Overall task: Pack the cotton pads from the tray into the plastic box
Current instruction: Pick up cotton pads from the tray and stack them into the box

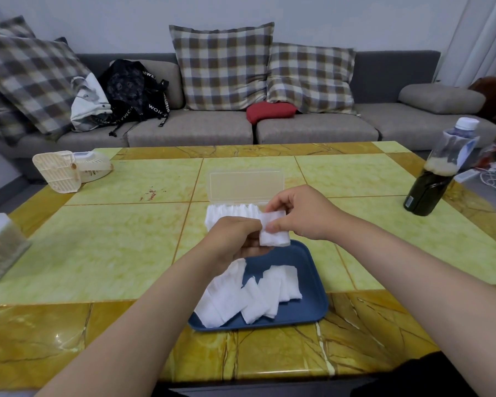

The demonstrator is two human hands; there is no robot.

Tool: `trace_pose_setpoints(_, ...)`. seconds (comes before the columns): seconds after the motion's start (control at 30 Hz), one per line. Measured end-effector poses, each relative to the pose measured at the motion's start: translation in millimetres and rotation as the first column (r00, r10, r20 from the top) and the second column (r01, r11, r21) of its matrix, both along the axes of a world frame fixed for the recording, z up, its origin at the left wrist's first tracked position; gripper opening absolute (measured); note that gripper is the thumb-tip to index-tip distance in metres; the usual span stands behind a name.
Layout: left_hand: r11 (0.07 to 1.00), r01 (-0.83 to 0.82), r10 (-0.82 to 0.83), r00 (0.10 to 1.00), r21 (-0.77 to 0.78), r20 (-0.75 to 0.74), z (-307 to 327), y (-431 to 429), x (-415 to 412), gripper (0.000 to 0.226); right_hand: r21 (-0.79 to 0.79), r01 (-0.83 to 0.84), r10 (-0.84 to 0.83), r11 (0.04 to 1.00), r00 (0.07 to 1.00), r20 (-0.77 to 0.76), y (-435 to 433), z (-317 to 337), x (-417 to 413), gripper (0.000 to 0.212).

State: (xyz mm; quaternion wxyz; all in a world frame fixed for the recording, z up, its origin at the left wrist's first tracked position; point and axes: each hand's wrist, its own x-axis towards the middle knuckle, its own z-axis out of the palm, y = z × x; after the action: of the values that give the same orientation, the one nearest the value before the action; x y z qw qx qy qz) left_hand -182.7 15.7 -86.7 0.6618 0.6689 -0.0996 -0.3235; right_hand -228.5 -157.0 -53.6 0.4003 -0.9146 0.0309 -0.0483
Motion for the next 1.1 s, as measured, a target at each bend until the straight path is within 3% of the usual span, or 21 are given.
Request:
trace_pose_setpoints(0.13, 0.998, -0.020, 0.017, 0.999, -0.051, -0.045, 3, 1, 1, 0.034, -0.092, 0.037, -0.034, 0.995, 0.999, 0.033, 1, -2, 4, 0.030)
trace_pose_setpoints(0.2, 1.000, 0.005, -0.006, 1.000, 0.010, 0.012, 4, 1, 1, 0.039, -0.126, 0.055, -0.053, 0.991, 0.998, 0.025, 1, -3, 2, 0.034)
trace_pose_setpoints(0.3, 0.995, -0.066, 0.062, 0.996, 0.075, 0.057, -1, 2, 3, 0.028, -0.119, 0.083, -0.081, 0.989, 0.997, 0.019, -3, -8, -1, 0.038)
trace_pose_setpoints(0.4, 0.976, -0.205, 0.203, 0.979, 0.068, 0.036, -4, 3, 9, 0.019, -0.146, 0.092, -0.082, 0.985, 0.994, 0.074, -6, -13, -5, 0.018)
trace_pose_setpoints(0.5, 0.959, -0.272, 0.266, 0.960, 0.076, 0.082, -6, 5, 11, 0.014, -0.305, -0.065, 0.020, 0.950, 0.989, -0.149, -5, -17, -11, 0.012)
trace_pose_setpoints(0.6, 0.954, -0.287, 0.277, 0.954, 0.086, 0.113, -6, 4, 10, 0.013, -0.402, -0.226, 0.006, 0.887, 0.878, -0.479, 1, -19, -17, 0.030)
trace_pose_setpoints(0.7, 0.955, -0.286, 0.276, 0.954, 0.082, 0.120, -6, 3, 8, 0.013, -0.371, -0.219, -0.049, 0.902, 0.804, -0.592, 6, -24, -17, 0.043)
trace_pose_setpoints(0.83, 0.952, -0.289, 0.274, 0.951, 0.099, 0.144, -7, 2, 7, 0.013, -0.281, -0.166, -0.022, 0.945, 0.827, -0.561, 11, -25, -17, 0.034)
trace_pose_setpoints(0.97, 0.945, -0.312, 0.295, 0.943, 0.102, 0.155, -8, 3, 9, 0.014, -0.075, -0.066, 0.023, 0.995, 0.883, -0.468, 4, -13, -17, 0.016)
trace_pose_setpoints(1.1, 0.933, -0.353, 0.347, 0.933, 0.063, 0.097, -8, 4, 10, 0.010, 0.137, 0.057, -0.015, 0.989, 0.957, -0.290, -8, -1, -16, 0.012)
